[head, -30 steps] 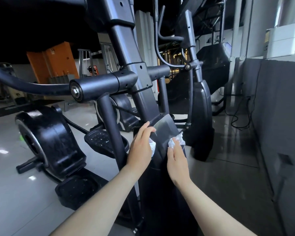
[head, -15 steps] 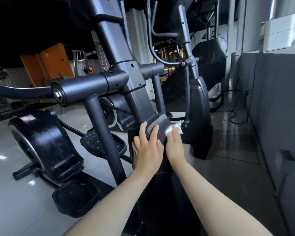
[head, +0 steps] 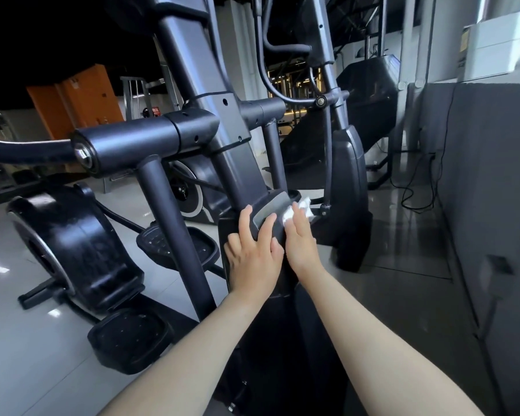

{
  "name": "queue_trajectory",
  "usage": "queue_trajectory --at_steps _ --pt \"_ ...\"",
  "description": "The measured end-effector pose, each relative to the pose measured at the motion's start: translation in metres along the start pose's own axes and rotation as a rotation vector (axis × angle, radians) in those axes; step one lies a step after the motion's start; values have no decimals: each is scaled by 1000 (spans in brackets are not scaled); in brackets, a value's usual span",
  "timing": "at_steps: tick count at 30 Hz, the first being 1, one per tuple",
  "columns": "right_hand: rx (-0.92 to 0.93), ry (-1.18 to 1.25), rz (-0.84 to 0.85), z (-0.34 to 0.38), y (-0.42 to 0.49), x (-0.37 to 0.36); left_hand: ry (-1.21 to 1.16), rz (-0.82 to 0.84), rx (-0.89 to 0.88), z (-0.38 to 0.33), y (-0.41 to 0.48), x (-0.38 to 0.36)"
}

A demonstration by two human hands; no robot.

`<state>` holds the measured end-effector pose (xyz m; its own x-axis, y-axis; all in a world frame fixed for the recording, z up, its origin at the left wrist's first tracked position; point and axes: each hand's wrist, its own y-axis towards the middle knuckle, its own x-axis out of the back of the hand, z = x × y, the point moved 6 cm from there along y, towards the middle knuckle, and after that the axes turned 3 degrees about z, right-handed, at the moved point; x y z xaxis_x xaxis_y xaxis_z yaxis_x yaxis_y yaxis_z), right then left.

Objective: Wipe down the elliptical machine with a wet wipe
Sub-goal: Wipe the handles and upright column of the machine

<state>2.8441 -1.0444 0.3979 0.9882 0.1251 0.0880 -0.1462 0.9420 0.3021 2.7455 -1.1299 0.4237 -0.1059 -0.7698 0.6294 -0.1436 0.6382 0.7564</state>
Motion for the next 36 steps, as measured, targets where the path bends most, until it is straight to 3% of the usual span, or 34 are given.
queue_trajectory --at_steps 4,7,15,18,22,26,32,36 --pt "-161 31 -79 -48 -44 4 -22 -6 -6 1 0 0" --pt "-246 -51 -31 -57 -60 3 -60 8 2 -2 2 4" --pt "14 -71 63 6 -27 -7 -475 159 -43 8 2 14" --pt "-17 -57 17 -3 -45 -8 -527 159 -29 8 0 22" --pt "-209 -10 -15 -49 -89 -3 -598 103 -21 11 -11 28" --pt "-240 25 -38 -64 -110 -2 -628 104 5 21 -39 20" --pt "81 -109 -59 -30 -94 -17 -542 257 141 44 -82 -12" --pt "55 -109 -39 -54 -119 -21 -567 334 180 44 -104 -26"
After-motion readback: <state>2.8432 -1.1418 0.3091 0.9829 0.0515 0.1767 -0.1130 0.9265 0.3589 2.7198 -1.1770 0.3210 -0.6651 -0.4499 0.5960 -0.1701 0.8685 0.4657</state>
